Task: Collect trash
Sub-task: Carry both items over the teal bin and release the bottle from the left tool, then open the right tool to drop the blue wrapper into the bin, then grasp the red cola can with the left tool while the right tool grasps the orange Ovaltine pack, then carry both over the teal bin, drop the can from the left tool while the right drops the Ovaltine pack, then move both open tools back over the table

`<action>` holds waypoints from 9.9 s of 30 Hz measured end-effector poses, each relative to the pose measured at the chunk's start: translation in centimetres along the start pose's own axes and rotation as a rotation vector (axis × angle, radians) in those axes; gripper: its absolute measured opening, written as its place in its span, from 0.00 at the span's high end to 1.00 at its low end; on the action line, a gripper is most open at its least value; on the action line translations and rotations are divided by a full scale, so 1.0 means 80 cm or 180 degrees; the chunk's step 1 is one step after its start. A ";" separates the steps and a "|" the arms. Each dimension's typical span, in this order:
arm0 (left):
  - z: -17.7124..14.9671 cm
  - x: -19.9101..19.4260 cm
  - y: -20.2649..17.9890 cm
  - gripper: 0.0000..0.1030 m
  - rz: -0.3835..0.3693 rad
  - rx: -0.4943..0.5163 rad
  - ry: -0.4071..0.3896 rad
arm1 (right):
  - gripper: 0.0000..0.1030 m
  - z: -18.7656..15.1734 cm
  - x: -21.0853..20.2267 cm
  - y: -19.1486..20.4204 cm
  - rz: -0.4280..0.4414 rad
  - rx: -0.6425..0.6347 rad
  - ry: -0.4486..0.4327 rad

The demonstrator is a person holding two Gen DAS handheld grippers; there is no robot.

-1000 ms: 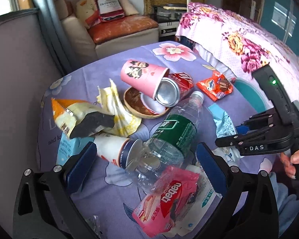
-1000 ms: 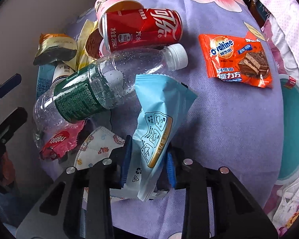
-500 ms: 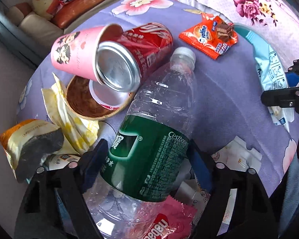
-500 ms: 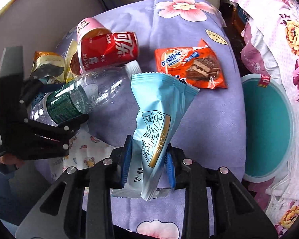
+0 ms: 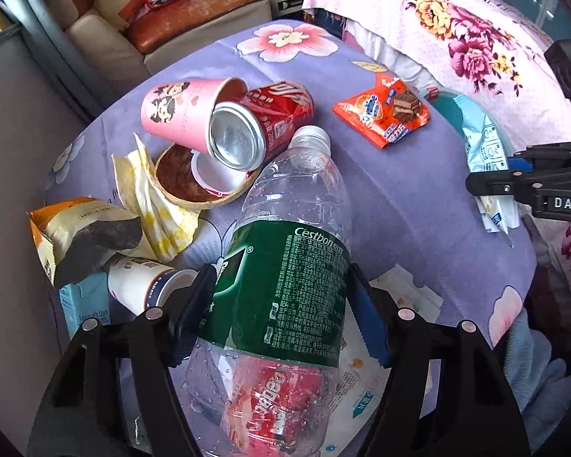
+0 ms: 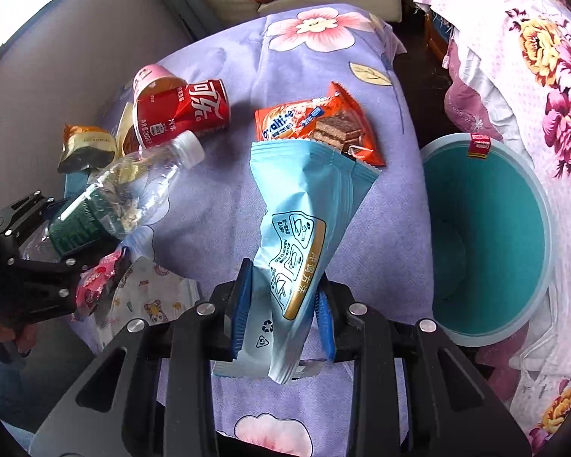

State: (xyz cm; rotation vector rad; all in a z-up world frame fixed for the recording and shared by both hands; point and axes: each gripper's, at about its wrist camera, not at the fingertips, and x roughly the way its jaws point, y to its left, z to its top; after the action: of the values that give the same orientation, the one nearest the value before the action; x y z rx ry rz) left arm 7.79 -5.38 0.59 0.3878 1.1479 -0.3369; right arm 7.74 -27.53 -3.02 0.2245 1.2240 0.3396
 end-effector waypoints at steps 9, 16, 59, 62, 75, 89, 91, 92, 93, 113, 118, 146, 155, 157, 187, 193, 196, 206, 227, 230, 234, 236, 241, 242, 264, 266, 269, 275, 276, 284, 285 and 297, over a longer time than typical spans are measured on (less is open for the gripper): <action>0.008 -0.046 -0.019 0.33 -0.0248 -0.0142 -0.0190 | 0.72 0.004 -0.024 -0.026 0.0019 0.0095 -0.0159; 0.075 -0.050 -0.084 0.33 -0.0586 -0.0060 -0.0416 | 0.72 0.012 -0.066 -0.104 -0.0158 0.0463 -0.0399; 0.171 0.084 -0.230 0.09 -0.0780 0.0041 -0.0122 | 0.27 0.014 -0.019 -0.271 -0.0401 0.0869 0.0215; 0.157 0.075 -0.217 0.09 -0.0695 0.0029 -0.0146 | 0.26 0.016 -0.023 -0.255 -0.0387 0.0823 0.0203; 0.094 0.036 -0.166 0.09 -0.0650 -0.0092 -0.0225 | 0.20 0.008 -0.060 -0.167 -0.0691 0.0242 -0.0081; 0.028 0.023 -0.057 0.09 -0.0535 -0.0531 -0.0220 | 0.17 0.005 -0.042 -0.067 -0.0705 -0.0401 0.0091; 0.023 0.030 -0.039 0.09 -0.0496 -0.0628 -0.0178 | 0.17 0.008 -0.031 -0.060 -0.0632 -0.0415 0.0197; 0.022 0.033 -0.032 0.09 -0.0486 -0.0674 -0.0155 | 0.17 0.009 -0.026 -0.058 -0.0613 -0.0430 0.0244; 0.022 0.037 -0.026 0.09 -0.0483 -0.0714 -0.0134 | 0.17 0.010 -0.022 -0.055 -0.0616 -0.0448 0.0287; 0.077 0.111 -0.023 0.09 -0.0401 -0.0851 0.0078 | 0.17 0.047 0.008 -0.060 -0.0577 -0.0723 0.0418; 0.077 0.121 -0.021 0.14 -0.0437 -0.0879 0.0083 | 0.17 0.059 0.011 -0.064 -0.0576 -0.0722 0.0426; 0.034 0.114 0.003 0.45 -0.0614 -0.0946 -0.0025 | 0.33 0.153 0.104 -0.031 -0.0158 -0.0768 0.0503; 0.042 0.125 0.001 0.46 -0.0538 -0.1034 0.0041 | 0.80 0.132 0.083 -0.027 -0.0065 -0.0680 0.0519; 0.040 0.120 -0.001 0.46 -0.0467 -0.1052 0.0031 | 0.81 0.124 0.071 -0.027 -0.0078 -0.0666 0.0463; 0.076 0.046 -0.209 0.46 -0.0607 -0.0129 -0.0185 | 0.83 0.003 -0.113 -0.159 -0.0652 -0.0191 -0.0246; 0.100 0.059 -0.259 0.46 -0.0638 0.0128 -0.0138 | 0.83 -0.009 -0.123 -0.205 -0.0695 0.0016 -0.0257; 0.111 0.072 -0.279 0.46 -0.0667 0.0214 -0.0092 | 0.83 -0.011 -0.121 -0.221 -0.0690 0.0104 -0.0252; 0.124 0.112 -0.321 0.46 -0.0733 0.0410 0.0104 | 0.82 -0.013 -0.105 -0.252 -0.0708 0.0195 -0.0142; 0.132 0.108 -0.297 0.22 -0.0634 0.0229 -0.0017 | 0.82 -0.001 -0.086 -0.262 -0.0767 0.0206 0.0001; 0.129 0.107 -0.283 0.22 -0.0634 0.0152 0.0005 | 0.81 0.000 -0.079 -0.257 -0.0765 0.0166 0.0057; 0.121 0.105 -0.267 0.22 -0.0635 0.0052 0.0030 | 0.80 0.001 -0.071 -0.250 -0.0749 0.0109 0.0118; 0.118 0.104 -0.260 0.22 -0.0621 0.0012 0.0034 | 0.79 0.001 -0.068 -0.244 -0.0740 0.0074 0.0146; 0.108 0.099 -0.240 0.22 -0.0613 -0.0094 0.0028 | 0.77 0.002 -0.061 -0.231 -0.0710 0.0017 0.0176; 0.106 0.098 -0.237 0.22 -0.0601 -0.0108 0.0026 | 0.77 0.002 -0.060 -0.227 -0.0704 -0.0004 0.0185; 0.036 0.048 -0.123 0.10 -0.0427 -0.0492 -0.0129 | 0.24 0.015 -0.049 -0.113 -0.0546 -0.0331 0.0324; 0.026 0.041 -0.108 0.10 -0.0403 -0.0522 -0.0150 | 0.23 0.017 -0.046 -0.097 -0.0533 -0.0398 0.0341; 0.010 0.028 -0.083 0.10 -0.0386 -0.0560 -0.0191 | 0.20 0.020 -0.042 -0.069 -0.0503 -0.0504 0.0359; -0.025 -0.001 -0.026 0.10 -0.0352 -0.0624 -0.0282 | 0.19 0.031 -0.026 -0.010 -0.0460 -0.0722 0.0446; -0.031 -0.005 -0.015 0.10 -0.0334 -0.0626 -0.0286 | 0.19 0.032 -0.023 -0.002 -0.0456 -0.0753 0.0457; -0.087 -0.029 0.082 0.10 0.0030 -0.0647 -0.0315 | 0.19 0.047 0.007 0.081 -0.0484 -0.1126 0.0614; -0.093 -0.030 0.096 0.10 0.0076 -0.0665 -0.0320 | 0.19 0.050 0.012 0.093 -0.0494 -0.1183 0.0635; -0.132 -0.005 0.237 0.10 0.0301 -0.0782 -0.0249 | 0.19 0.115 0.045 0.199 -0.0564 -0.1633 0.0720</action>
State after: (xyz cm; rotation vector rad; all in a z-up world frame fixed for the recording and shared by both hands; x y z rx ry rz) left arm 7.62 16.28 -0.45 0.2100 1.0758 -0.1249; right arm 15.40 -11.25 2.35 -0.3712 1.3247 0.5210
